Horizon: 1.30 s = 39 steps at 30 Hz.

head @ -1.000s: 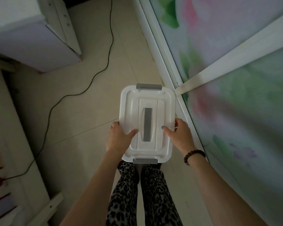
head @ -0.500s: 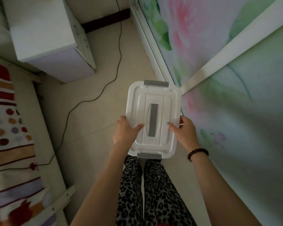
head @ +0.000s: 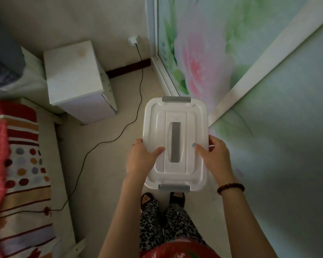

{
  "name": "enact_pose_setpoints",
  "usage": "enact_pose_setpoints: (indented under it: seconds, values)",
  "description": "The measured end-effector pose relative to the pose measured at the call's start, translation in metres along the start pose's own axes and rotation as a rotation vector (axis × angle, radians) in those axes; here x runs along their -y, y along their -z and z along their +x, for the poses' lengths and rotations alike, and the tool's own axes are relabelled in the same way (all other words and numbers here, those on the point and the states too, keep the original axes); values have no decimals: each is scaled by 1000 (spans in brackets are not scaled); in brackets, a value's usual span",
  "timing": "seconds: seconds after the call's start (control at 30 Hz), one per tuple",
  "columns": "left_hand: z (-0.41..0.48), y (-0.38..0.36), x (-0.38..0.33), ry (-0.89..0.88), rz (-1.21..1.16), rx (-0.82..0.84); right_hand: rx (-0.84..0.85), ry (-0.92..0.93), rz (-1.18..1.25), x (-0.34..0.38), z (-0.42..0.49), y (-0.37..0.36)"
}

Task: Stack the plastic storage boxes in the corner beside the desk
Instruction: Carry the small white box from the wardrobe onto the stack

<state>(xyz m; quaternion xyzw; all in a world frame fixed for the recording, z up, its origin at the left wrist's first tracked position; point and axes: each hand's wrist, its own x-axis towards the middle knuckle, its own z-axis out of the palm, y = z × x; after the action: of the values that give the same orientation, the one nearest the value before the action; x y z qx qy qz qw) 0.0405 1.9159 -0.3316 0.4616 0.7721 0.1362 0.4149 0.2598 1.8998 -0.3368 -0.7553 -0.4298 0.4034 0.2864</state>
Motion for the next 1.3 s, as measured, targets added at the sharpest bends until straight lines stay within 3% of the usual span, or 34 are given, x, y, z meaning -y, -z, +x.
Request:
enact_pose_setpoints:
  seconds: [0.7, 1.3]
  values:
    - [-82, 124, -99, -348, -260, -235, -159, 349, 252, 153, -56, 94]
    - [-100, 210, -64, -386, -367, -385, -65, 446, 330, 214, -89, 46]
